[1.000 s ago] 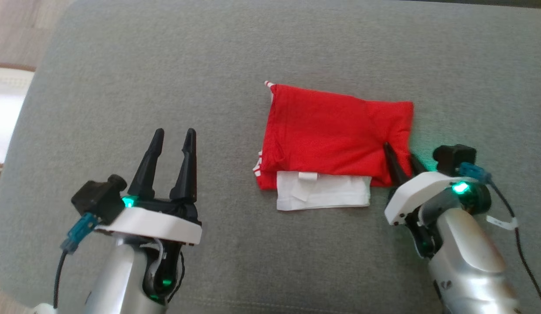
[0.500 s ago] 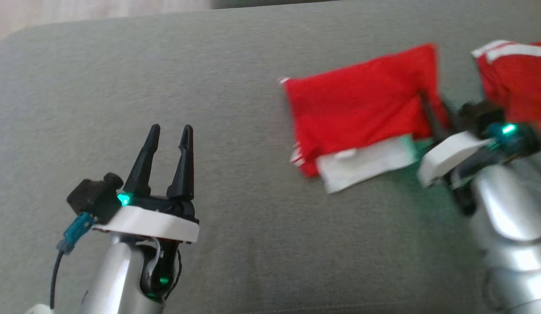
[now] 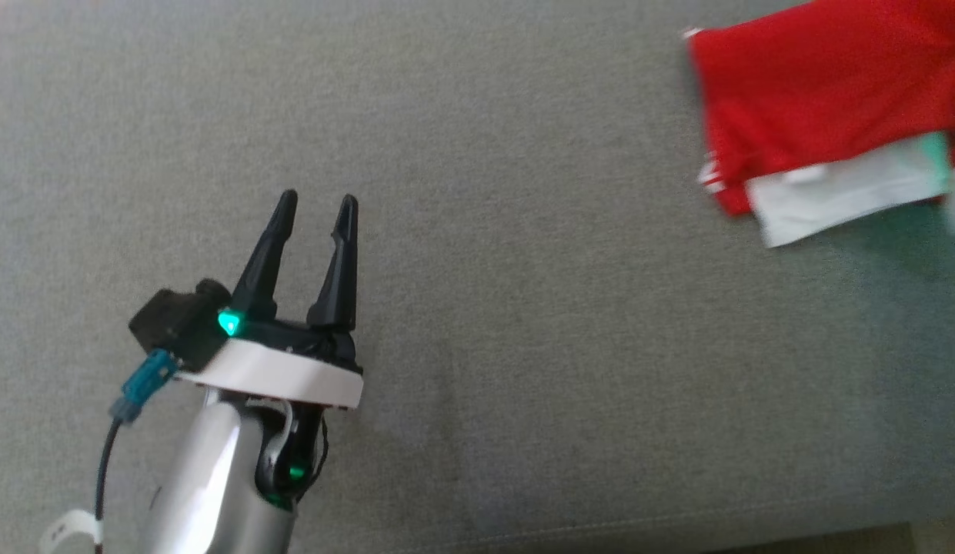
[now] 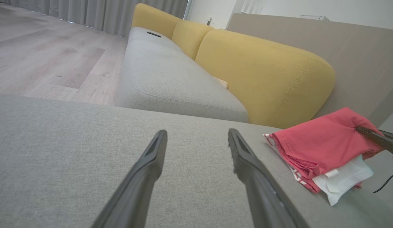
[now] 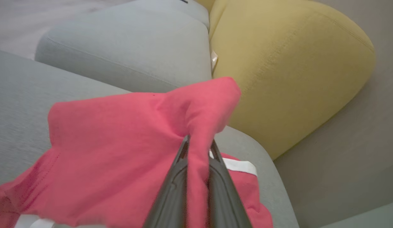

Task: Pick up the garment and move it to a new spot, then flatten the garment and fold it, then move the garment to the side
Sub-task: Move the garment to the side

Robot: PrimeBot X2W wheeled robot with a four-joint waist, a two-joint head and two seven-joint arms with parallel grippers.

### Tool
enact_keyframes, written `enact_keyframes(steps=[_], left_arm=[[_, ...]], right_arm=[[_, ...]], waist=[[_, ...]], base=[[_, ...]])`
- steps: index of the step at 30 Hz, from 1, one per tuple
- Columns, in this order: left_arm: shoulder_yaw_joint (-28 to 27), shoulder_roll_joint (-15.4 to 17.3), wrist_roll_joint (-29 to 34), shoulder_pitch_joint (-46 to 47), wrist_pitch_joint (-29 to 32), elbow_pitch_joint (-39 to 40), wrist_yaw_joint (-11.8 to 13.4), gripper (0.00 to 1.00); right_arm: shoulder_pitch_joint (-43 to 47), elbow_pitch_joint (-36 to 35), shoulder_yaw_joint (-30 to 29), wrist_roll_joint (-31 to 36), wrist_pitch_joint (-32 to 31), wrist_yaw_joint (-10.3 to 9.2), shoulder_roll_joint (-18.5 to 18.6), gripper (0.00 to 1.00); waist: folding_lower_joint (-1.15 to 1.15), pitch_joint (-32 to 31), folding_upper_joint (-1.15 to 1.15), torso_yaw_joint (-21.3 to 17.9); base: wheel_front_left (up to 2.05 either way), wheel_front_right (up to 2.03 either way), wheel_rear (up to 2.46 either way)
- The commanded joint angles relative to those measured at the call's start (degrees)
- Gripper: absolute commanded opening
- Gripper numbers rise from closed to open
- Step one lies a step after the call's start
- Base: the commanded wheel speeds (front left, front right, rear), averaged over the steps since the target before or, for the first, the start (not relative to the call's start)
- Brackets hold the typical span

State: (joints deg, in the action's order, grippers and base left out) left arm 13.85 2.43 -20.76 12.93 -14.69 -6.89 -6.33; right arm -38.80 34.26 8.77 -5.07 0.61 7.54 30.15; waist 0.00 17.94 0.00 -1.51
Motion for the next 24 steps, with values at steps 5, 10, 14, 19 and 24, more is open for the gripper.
enact_keyframes(steps=[5, 10, 14, 19, 24], left_arm=[[-2.1, 0.4, 0.5, 3.3, -0.3, 1.9, -0.5, 1.00], [-2.4, 0.4, 0.5, 4.0, -0.3, 1.9, -0.7, 1.00], [-2.5, 0.4, 0.5, 4.4, -0.3, 1.9, -0.8, 1.00], [-2.7, 0.4, 0.6, 5.0, -0.3, 1.6, -0.9, 1.00], [-3.0, 0.4, 0.5, 5.3, -0.3, 1.0, -1.0, 1.00]], right_arm=[[-2.2, 2.9, -3.9, 2.9, -1.3, -0.05, 6.3, 0.00], [-3.0, 6.5, -9.7, 6.4, -1.5, -0.05, 8.8, 0.00], [-3.6, 8.2, -12.9, 8.9, -1.4, -0.05, 9.0, 0.00], [-4.3, 9.0, -15.9, 11.4, -1.4, -0.05, 7.8, 0.94], [-4.3, 7.5, -17.7, 13.3, -1.2, -0.05, 4.9, 1.00]], waist=[[0.00, 3.1, 0.00, 1.7], [0.00, 4.7, 0.00, 2.5], [0.00, 5.5, 0.00, 2.8], [0.00, 6.1, 0.00, 2.9], [0.00, 5.3, 0.00, 2.4]], base=[[0.00, 0.00, 0.00], [0.00, 0.00, 0.00], [0.00, 0.00, 0.00], [0.00, 0.00, 0.00], [0.00, 0.00, 0.00]])
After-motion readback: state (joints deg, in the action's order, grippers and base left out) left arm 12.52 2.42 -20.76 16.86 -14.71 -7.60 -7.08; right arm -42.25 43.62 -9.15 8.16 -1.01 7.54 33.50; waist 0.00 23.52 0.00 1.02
